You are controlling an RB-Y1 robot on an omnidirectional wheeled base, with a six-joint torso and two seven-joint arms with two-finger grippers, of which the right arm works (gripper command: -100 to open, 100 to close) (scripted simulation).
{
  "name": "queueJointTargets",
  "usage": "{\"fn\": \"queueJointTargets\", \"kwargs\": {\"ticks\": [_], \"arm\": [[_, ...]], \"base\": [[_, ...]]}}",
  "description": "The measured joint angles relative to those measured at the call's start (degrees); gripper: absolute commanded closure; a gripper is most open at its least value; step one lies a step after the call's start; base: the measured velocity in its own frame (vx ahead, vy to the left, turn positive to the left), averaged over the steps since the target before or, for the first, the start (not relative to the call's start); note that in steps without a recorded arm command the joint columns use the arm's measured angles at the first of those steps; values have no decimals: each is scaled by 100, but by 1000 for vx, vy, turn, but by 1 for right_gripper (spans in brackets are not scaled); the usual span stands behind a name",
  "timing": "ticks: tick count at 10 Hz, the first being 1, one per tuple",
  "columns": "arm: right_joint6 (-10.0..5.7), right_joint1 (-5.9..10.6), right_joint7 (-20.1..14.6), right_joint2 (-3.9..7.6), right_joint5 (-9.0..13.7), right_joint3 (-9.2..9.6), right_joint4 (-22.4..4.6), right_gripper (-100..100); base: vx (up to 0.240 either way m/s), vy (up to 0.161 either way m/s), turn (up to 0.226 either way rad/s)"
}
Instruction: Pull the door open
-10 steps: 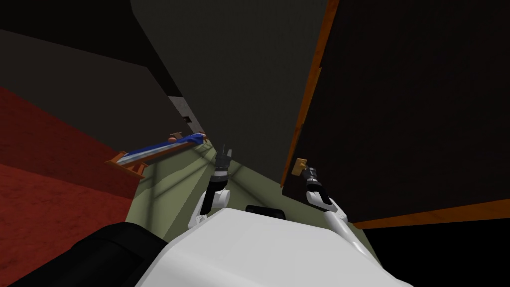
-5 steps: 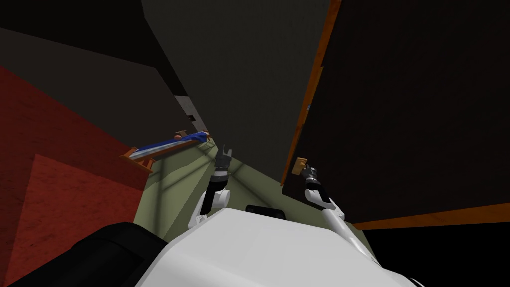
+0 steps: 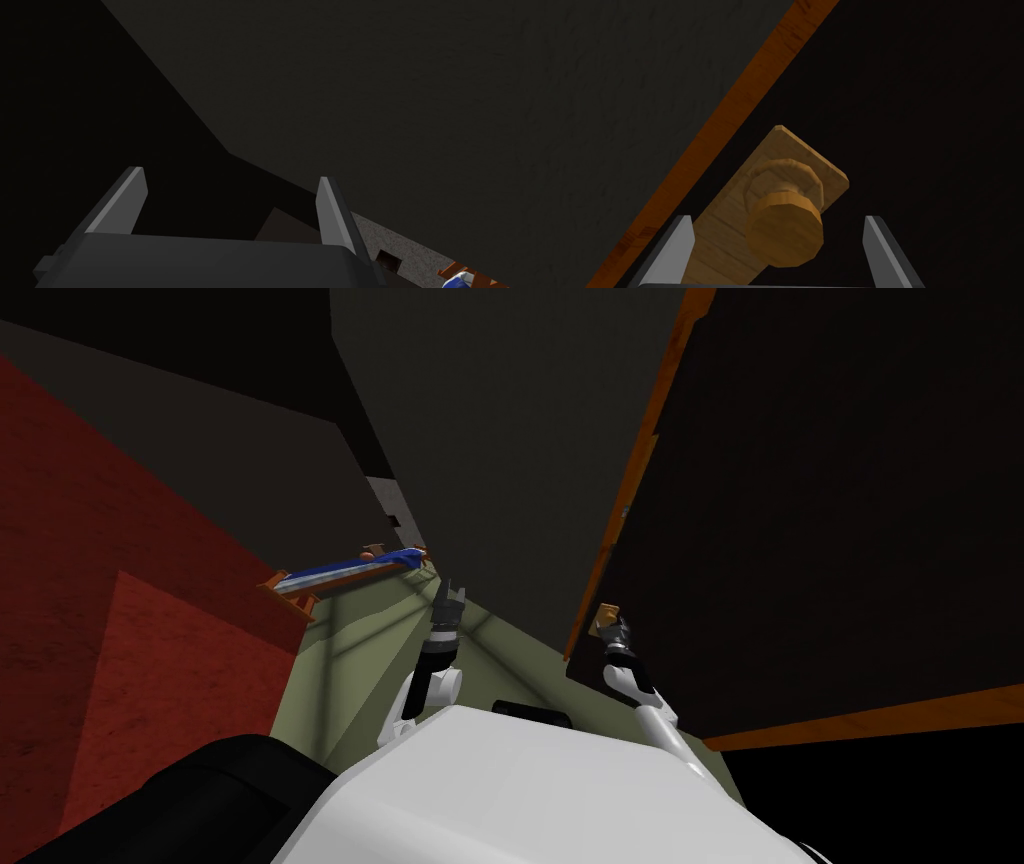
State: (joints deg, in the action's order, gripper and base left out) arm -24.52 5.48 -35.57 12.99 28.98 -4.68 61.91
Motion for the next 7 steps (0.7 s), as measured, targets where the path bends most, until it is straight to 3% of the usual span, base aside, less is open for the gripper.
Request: {"fn": "queueJointTargets", "kwargs": {"ticks": [7], "arm": [[187, -84, -1028, -553, 993, -23, 444, -100]], "base": [[-97, -32, 26]]}}
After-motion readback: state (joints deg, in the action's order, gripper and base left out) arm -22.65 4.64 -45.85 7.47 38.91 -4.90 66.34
